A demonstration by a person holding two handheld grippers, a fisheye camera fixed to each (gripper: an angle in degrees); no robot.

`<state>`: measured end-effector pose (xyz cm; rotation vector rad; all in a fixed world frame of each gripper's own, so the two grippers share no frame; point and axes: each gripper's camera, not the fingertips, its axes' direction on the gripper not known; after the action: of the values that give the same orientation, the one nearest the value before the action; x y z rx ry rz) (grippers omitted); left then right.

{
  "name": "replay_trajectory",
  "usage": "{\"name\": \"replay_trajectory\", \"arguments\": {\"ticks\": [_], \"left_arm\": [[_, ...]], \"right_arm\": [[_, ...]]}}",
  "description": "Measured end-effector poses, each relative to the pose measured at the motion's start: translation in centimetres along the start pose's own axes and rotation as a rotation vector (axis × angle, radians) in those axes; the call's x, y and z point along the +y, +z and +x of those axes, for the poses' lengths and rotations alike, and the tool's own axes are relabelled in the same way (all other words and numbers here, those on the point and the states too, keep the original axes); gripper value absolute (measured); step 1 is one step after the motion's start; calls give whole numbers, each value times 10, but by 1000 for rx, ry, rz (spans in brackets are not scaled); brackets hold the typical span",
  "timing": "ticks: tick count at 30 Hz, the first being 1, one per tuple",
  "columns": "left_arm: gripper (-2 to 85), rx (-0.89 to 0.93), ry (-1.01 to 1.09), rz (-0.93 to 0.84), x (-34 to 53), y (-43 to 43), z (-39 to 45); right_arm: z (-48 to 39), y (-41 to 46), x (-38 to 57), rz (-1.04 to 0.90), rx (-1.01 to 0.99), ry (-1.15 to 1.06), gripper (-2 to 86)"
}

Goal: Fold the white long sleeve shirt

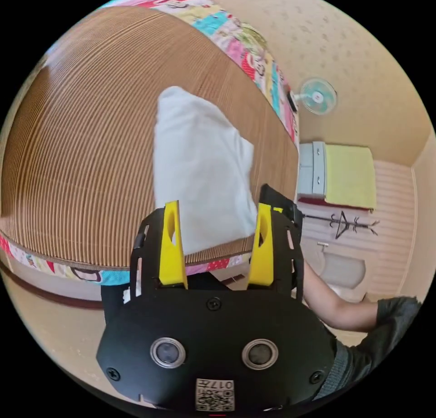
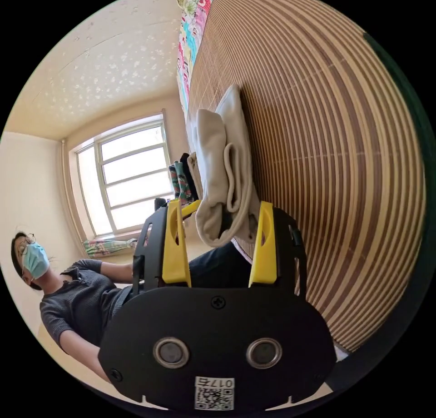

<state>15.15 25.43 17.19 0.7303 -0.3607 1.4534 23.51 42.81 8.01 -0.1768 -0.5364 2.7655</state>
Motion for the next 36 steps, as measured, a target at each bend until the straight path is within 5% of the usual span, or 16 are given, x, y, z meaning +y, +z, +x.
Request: {"name": "replay_trajectory", "arguments": {"ticks": [5,8,10,13,17,25,36], "left_arm": [[237,54,-204,-109,-17,33,-75],[191,120,-140,-154,-25,51,-80],[182,291,-147,-272,-28,75,-82],[165,264,-196,-330,-14,84,-74],[136,276,-140,-337,24,58,-38],[133,279,66,-289,146,-18,98],[129,335,182,-165,253,-135,165]], "right_arm": [[28,25,-65,-152,64,2,208],[39,45,-79,-269,47,-83,189],[47,57,-77,-284,31,-94,181],[63,53,-61,-230,50,-59,153],[72,30,-15,-194,-205,-117,132],[63,-23,56,-235,-381,-201,128],[-14,34,40,-397,-173,-453,126]]}}
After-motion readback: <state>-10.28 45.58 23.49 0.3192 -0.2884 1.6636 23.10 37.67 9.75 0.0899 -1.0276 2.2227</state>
